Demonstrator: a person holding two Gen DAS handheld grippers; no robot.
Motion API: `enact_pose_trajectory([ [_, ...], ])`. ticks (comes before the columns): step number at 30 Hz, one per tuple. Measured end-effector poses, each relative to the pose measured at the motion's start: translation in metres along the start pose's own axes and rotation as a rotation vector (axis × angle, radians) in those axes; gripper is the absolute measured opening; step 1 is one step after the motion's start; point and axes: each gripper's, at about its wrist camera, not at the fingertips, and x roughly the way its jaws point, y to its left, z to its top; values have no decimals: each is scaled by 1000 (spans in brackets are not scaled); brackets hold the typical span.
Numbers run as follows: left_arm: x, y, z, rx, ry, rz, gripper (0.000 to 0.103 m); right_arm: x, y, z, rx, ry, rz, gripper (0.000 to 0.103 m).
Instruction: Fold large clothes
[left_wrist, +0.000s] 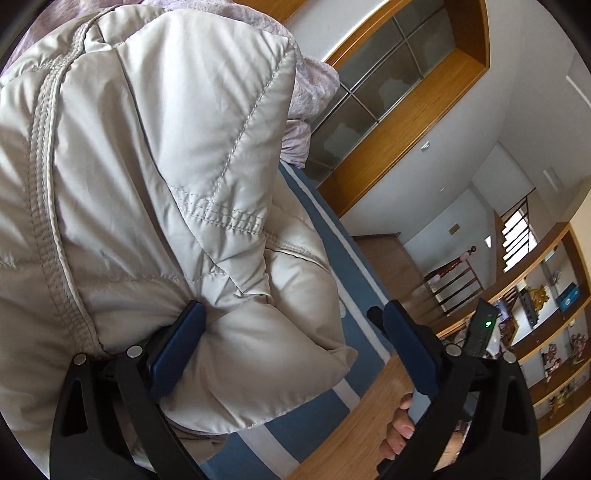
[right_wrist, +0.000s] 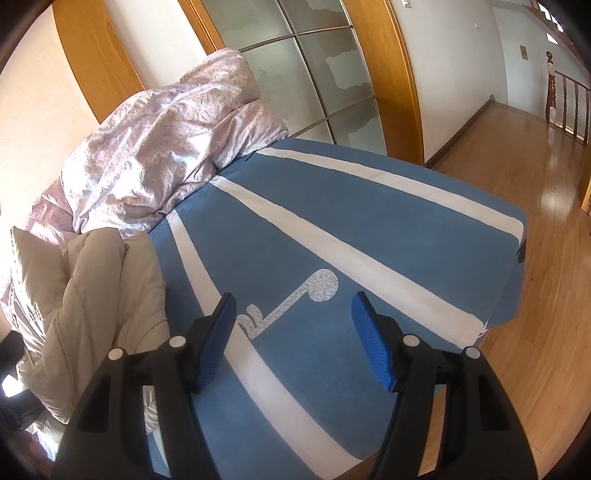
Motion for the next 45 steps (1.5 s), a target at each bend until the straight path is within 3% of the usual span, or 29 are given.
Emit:
enact_pose_trajectory([
  [8,24,-15,2,75,25,84,99,4,-6,-1,2,8,-21,65],
  [14,7,-41,-8,190,-44,170,99,-6,1,2,-31,-26,-17,65],
  [23,-60,-48,0,163,-147,197,100,-47,51,5,-136,-98,124,65],
  [27,-87,-42,8,138,-196,260,100,-64,84,1,-203,-114,221,65],
  [32,-127,-18,10,112,-255,387,100,-82,140,-13,-321,-111,366,65],
  [39,-157,34,8,23,-279,521,100,-86,218,-42,-510,-82,514,65],
  [45,-169,79,8,-43,-306,591,100,-74,261,-57,-597,-47,559,64],
])
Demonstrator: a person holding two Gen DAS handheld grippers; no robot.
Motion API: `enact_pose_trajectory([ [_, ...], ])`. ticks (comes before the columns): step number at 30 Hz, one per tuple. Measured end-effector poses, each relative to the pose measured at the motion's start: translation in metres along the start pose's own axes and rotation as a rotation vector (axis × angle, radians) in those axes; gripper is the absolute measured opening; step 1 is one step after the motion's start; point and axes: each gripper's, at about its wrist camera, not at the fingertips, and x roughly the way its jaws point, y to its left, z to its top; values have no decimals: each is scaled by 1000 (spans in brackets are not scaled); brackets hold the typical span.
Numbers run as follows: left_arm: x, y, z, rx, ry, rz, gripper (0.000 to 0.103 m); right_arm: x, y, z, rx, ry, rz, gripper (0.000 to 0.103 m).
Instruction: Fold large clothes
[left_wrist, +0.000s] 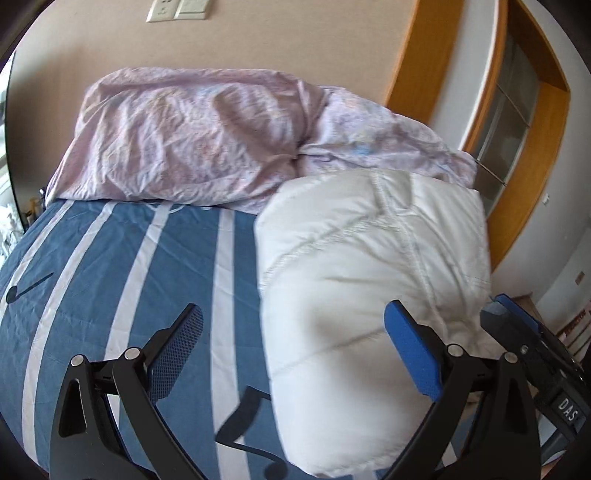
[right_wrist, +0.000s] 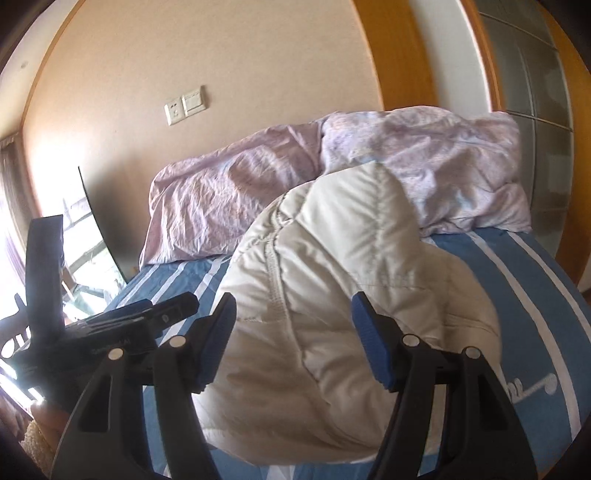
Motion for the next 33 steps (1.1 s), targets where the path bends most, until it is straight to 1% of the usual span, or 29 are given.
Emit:
enact_pose_trajectory([
  [3,16,18,2,-32,14,24,100,16,12,2,-40,21,14,60],
  [4,21,20,3,-35,22,27,100,22,14,3,-50,29,15,58],
  [6,29,21,3,-30,28,32,100,32,12,4,-58,36,8,57],
  [9,36,13,1,-11,31,27,100,45,2,9,-56,41,-56,55],
  [10,38,9,1,-4,26,17,100,50,-6,11,-43,45,-81,50],
  [12,40,1,1,14,15,14,100,58,-21,13,-8,64,-100,44],
  [13,42,-5,2,31,8,15,100,61,-27,13,0,71,-117,38],
  [14,43,-10,3,44,4,16,100,65,-33,12,7,79,-130,37],
  [16,46,-20,6,68,1,13,100,71,-46,10,31,91,-152,36],
  [24,68,-51,14,137,8,17,102,95,-90,9,107,136,-192,33],
  [33,91,-74,19,179,21,11,102,111,-122,7,161,163,-187,32],
])
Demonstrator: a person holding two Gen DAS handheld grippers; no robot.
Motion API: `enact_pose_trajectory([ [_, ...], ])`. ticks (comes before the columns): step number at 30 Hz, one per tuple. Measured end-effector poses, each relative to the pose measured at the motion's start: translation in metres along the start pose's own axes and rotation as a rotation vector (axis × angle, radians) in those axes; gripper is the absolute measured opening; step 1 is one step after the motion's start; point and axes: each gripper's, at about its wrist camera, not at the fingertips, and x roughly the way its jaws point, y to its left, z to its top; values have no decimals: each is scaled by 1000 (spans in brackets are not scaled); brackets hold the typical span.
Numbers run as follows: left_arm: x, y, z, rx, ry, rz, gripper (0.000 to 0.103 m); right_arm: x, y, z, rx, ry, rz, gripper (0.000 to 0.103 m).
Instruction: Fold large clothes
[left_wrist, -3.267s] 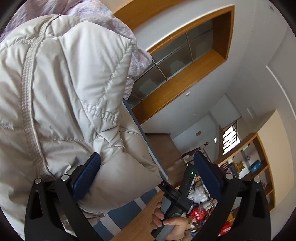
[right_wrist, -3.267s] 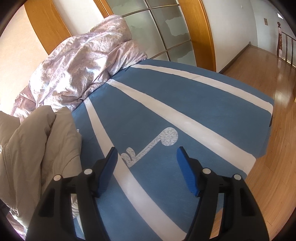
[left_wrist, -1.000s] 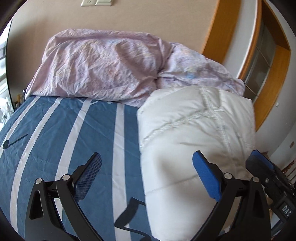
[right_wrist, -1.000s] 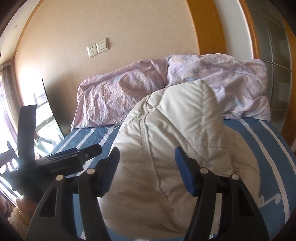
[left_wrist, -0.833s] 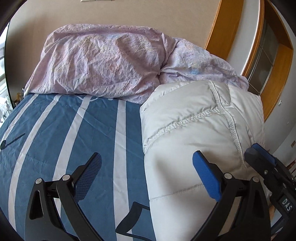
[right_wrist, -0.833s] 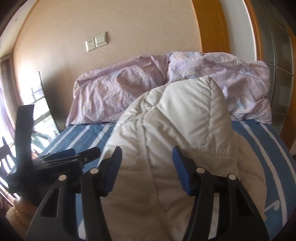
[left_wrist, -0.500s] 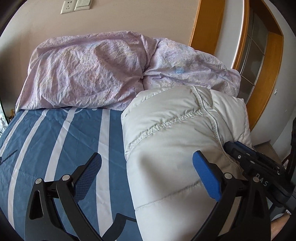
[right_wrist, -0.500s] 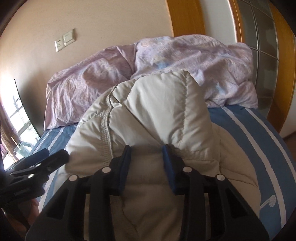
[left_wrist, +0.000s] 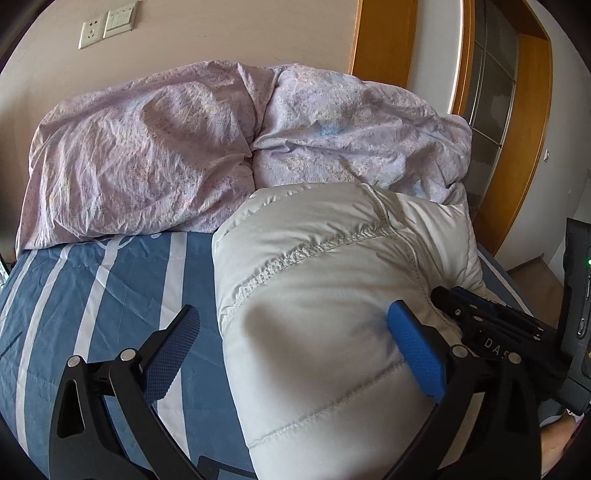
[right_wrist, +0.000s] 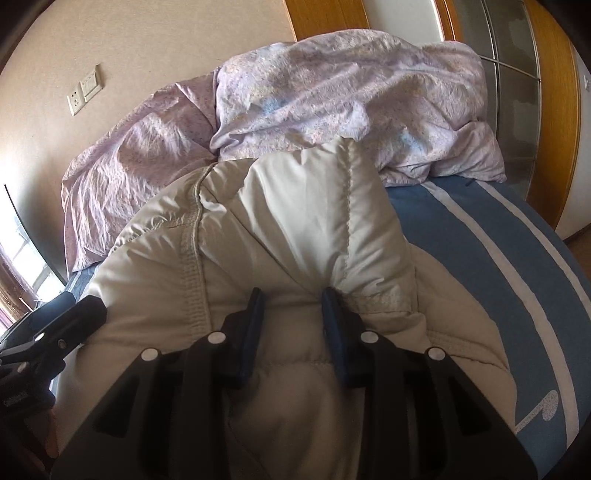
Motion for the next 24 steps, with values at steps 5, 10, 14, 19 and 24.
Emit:
enact_pose_trajectory([
  [5,18,-5,4,-22,47,-37,102,9,-13,2,24,14,17,30],
  [10,34,-17,4,-4,73,-28,102,18,-19,6,20,22,18,30],
  [14,44,-27,2,27,74,-2,102,24,-24,8,18,27,17,30],
  [19,54,-33,-4,52,66,19,102,29,-28,7,14,30,9,30],
  [24,60,-34,-13,65,47,41,102,32,-24,0,-4,20,-20,30],
])
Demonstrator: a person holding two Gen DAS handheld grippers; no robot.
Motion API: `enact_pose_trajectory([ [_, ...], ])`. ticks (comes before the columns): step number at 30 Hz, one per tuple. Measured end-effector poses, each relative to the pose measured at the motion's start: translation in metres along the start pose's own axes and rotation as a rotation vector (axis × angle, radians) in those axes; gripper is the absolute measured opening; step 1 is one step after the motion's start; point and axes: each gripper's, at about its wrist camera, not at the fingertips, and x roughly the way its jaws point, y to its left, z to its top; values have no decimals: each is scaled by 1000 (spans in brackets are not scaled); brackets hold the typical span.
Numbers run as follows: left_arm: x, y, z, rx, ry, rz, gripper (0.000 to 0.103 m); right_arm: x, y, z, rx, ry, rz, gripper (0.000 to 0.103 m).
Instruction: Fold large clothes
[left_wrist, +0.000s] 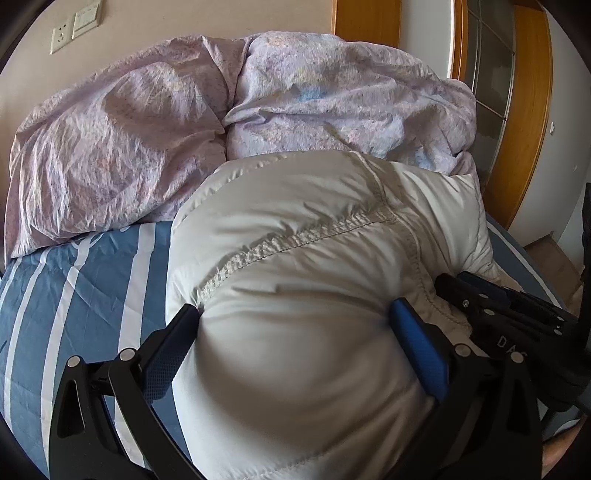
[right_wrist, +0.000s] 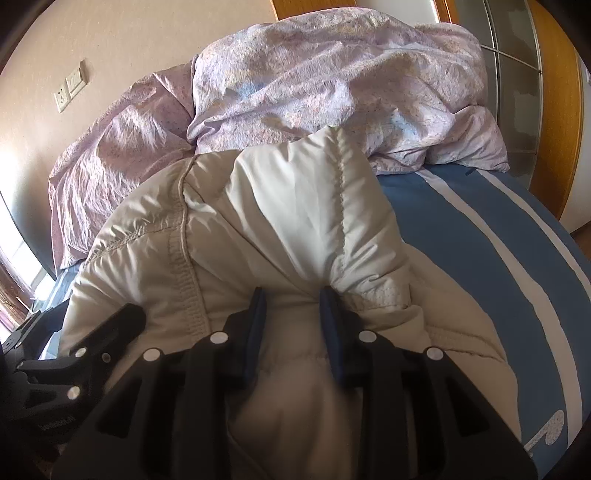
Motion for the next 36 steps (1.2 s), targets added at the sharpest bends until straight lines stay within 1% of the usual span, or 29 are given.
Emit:
enact_pose_trajectory([
  [7,8,-2,-9,1,-23,19,102,5,3,-7,-24,-23,-31,30],
  [10,8,-3,-7,3,-19,30,102,6,3,-5,-33,-8,-37,30],
  [12,4,-3,-5,12,-9,35,102,1,5,-3,-29,9,-37,34],
  [13,2,-2,-4,11,-8,32,102,-7,6,-1,-25,15,-32,41],
  [14,0,0,-4,5,-5,27,102,-15,7,2,-17,3,-21,46],
  [16,-1,4,-1,-10,11,12,102,-35,8,10,-6,-63,-30,51],
  [17,-2,5,1,-15,21,7,102,-43,9,16,-10,-96,-38,52],
  [18,-3,5,3,-19,32,4,102,-45,9,21,-14,-108,-44,52],
  [20,-8,6,9,-16,44,14,102,-42,9,35,-18,-114,-72,52],
  [23,-18,2,20,35,4,82,102,-31,3,48,5,-112,-87,51],
  [25,-19,2,28,51,-11,110,102,-22,-1,51,18,-102,-93,50],
  [26,-17,4,31,45,-8,112,102,-17,-2,51,18,-96,-99,50],
  [30,-3,11,37,-3,20,80,102,-5,-5,45,7,-77,-132,50],
  [33,2,10,35,-13,22,57,102,7,-13,38,17,-46,-140,50],
  [36,7,4,32,-2,18,62,102,15,-18,34,29,-30,-133,50],
])
